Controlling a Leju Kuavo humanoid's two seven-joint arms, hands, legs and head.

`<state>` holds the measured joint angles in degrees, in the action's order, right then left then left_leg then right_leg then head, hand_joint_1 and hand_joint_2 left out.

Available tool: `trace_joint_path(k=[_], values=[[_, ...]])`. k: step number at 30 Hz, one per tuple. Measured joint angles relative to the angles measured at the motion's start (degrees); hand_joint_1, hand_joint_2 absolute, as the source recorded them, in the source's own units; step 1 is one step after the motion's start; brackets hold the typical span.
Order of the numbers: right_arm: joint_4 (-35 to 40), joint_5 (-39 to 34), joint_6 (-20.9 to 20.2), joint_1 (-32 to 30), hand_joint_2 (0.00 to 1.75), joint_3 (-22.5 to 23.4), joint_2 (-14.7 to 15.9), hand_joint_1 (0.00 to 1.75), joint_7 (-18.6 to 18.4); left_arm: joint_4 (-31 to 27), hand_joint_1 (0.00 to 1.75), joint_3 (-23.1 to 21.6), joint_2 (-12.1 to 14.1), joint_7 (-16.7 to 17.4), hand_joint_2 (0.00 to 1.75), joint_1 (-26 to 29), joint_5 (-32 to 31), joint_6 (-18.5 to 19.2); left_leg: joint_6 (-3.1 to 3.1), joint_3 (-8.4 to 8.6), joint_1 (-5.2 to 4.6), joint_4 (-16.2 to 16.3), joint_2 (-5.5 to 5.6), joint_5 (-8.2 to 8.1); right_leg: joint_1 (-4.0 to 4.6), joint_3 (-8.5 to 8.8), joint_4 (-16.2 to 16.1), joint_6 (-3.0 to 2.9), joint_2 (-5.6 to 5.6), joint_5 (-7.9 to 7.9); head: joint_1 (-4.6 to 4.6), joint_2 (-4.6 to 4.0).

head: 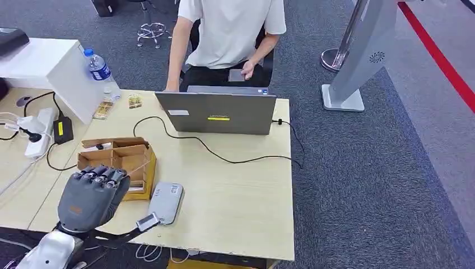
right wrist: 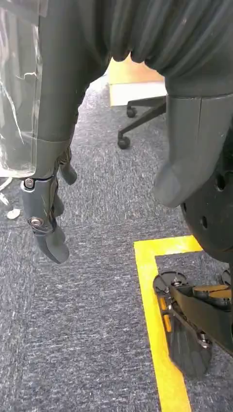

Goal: Pass the card to the sensor for recognition and then transmit it.

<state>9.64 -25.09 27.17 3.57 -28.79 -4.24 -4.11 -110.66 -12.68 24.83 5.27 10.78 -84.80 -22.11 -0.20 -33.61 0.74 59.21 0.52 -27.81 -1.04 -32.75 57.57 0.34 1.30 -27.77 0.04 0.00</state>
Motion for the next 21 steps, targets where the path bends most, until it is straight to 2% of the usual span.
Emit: trace_joint_path(k=[2,6,15,21], values=[[0.0,0.0,0.0,0.0,1.75,0.1,0.0,0.0,-0.1,1.3,1.75,0.0,-0.5,0.2,1.75,-0.3,0.6,2.8,0.02,0.01,0.0,0.0,0.03,0.02,0.0,0.01,0.0,0.0,-0.02,0.01,-0.02,0.0],[0.0,0.1,0.0,0.0,1.75,0.1,0.0,0.0,-0.3,3.4,1.75,0.0,-1.2,0.2,1.75,-1.5,1.2,5.0,0.02,0.02,0.0,0.0,0.1,0.02,0.0,0.04,0.0,0.0,-0.07,0.01,-0.02,0.0],[0.0,0.5,-0.4,0.0,1.75,0.1,0.0,0.0,-0.5,7.0,1.75,-0.5,-2.8,-1.7,1.75,-5.7,3.3,7.3,0.03,0.01,-0.02,0.0,0.13,0.02,-0.01,0.04,0.0,0.01,-0.08,0.01,-0.04,0.0],[0.0,1.1,-0.8,0.1,1.75,0.1,0.0,0.0,-0.5,9.4,1.75,-2.1,-3.5,-2.9,1.75,-8.7,3.7,7.4,0.03,0.03,-0.01,0.0,0.12,0.02,-0.01,0.04,0.0,0.01,-0.07,0.02,-0.04,0.0]])
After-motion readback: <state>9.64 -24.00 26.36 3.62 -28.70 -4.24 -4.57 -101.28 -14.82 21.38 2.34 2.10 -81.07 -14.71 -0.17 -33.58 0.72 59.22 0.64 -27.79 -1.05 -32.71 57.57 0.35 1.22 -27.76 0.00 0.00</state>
